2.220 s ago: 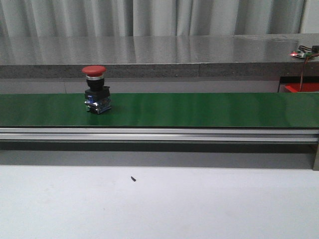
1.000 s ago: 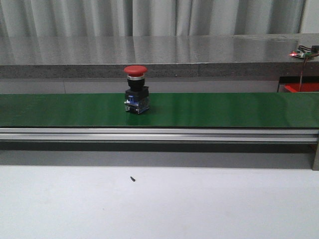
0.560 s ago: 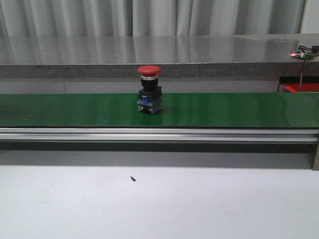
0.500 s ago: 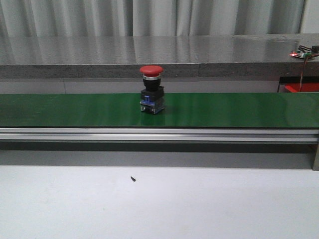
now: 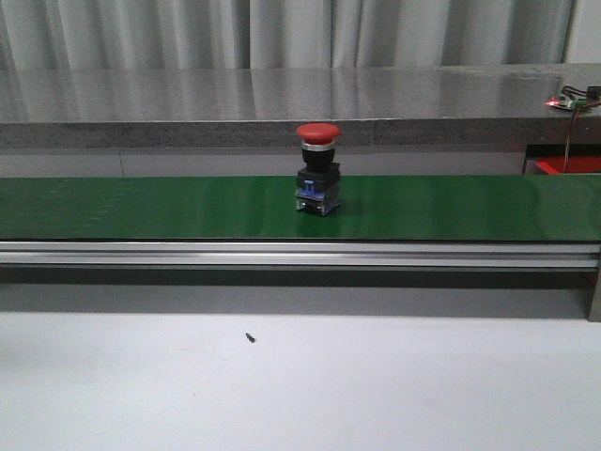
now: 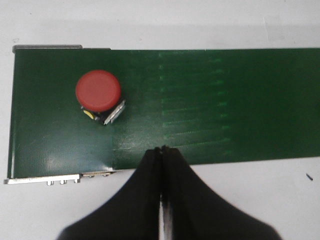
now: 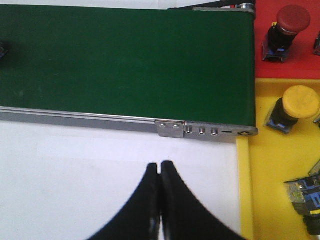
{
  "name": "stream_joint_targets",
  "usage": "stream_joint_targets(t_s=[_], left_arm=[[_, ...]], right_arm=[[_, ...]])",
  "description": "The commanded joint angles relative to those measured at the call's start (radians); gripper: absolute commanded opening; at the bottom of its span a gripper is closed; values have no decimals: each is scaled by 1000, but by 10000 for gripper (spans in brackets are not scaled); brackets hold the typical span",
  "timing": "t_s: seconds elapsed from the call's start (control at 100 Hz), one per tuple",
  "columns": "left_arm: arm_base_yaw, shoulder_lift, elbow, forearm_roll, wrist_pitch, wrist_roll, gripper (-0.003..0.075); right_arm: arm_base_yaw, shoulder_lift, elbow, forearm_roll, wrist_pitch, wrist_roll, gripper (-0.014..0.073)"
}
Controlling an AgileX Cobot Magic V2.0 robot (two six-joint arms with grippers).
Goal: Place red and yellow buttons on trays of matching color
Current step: 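Lower the red button onto the conveyor and release it, then move the right gripper down over the first arriving red button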
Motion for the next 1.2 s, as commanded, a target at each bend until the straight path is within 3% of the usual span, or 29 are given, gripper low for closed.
stream_joint_targets(t_s=[0.0, 0.26, 0.7, 0.77, 0.84, 1.03, 1.1, 1.19], left_arm=[[-29, -93, 35, 10, -75, 2, -20], [-36, -257, 183, 8, -146, 2, -20], [-36, -297, 198, 6, -144, 2, -20], [-36, -297, 198, 6, -142, 2, -20], [-36, -297, 198, 6, -142, 2, -20], [-36, -297, 198, 6, -142, 2, -20], [-36, -297, 198, 6, -142, 2, -20], [-36, -297, 198, 6, -142, 2, -20]], right_arm=[[-1, -13, -23, 6, -48, -5, -68], [-1, -13, -24, 6, -31, -5, -68], [-1, 143, -190, 13, 123, -5, -57], [-1, 196, -230, 26, 160, -5, 1], [-1, 248, -267, 50, 195, -5, 118], [0, 354, -352, 121, 224, -5, 545], [4, 388, -388, 138, 228, -5, 604], [30, 429, -448, 139, 250, -5, 602]])
